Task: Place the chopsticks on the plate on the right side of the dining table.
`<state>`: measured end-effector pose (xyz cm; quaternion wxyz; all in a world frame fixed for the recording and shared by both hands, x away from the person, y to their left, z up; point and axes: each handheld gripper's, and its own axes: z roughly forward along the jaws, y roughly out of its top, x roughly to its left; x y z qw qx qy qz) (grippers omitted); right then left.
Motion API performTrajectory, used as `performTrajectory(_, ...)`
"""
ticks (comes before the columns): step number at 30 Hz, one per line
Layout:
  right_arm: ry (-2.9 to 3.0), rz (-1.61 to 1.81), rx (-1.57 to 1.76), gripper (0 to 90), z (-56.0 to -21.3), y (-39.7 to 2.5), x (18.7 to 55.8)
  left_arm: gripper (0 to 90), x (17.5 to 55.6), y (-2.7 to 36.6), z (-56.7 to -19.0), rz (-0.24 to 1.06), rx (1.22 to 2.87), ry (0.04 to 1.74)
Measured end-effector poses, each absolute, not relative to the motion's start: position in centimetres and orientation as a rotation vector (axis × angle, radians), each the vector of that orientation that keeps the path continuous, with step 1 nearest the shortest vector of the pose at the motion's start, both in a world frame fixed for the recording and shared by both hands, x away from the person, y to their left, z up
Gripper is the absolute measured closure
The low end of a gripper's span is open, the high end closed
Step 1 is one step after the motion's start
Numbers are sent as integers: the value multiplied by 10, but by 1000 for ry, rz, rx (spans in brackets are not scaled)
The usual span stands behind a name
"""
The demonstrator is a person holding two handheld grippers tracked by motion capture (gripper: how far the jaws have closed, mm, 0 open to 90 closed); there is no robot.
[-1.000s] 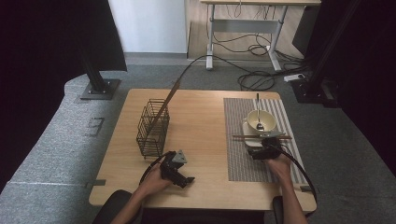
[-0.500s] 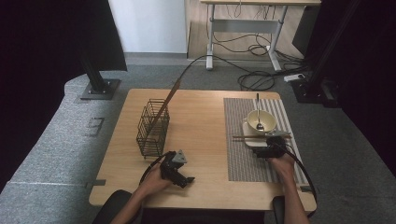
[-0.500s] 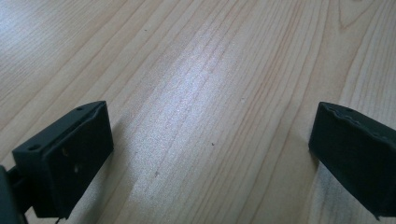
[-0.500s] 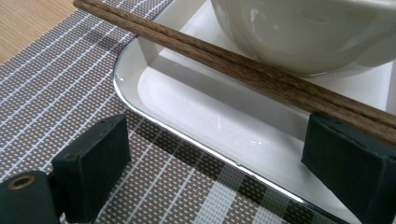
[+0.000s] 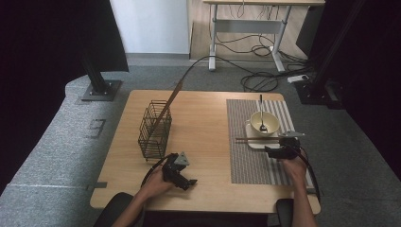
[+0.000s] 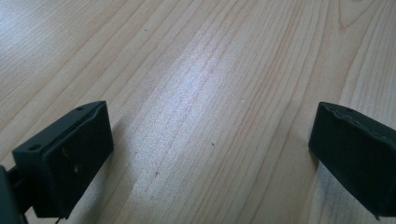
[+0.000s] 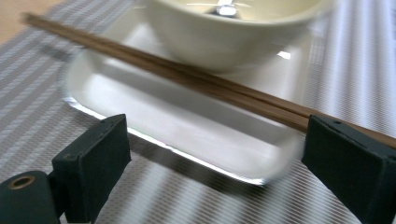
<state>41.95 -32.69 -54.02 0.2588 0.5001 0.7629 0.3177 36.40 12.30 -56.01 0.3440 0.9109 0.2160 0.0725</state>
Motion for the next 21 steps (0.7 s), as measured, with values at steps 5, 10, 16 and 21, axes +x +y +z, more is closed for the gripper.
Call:
performTrajectory(5,1972,838,1427,67,-538,-345,417,0,364,123,-560,188,2366,561)
performTrajectory(10,1889,804,1483,63,-540,-359,419,0,364,123,-560,188,2366,561)
performTrajectory(16,1868,787,1509,63,-547,-366,425,0,364,123,-560,188,2366,561)
performTrajectory(21,1872,814,1523,70,-552,-369,429,0,364,123,-560,188,2366,561)
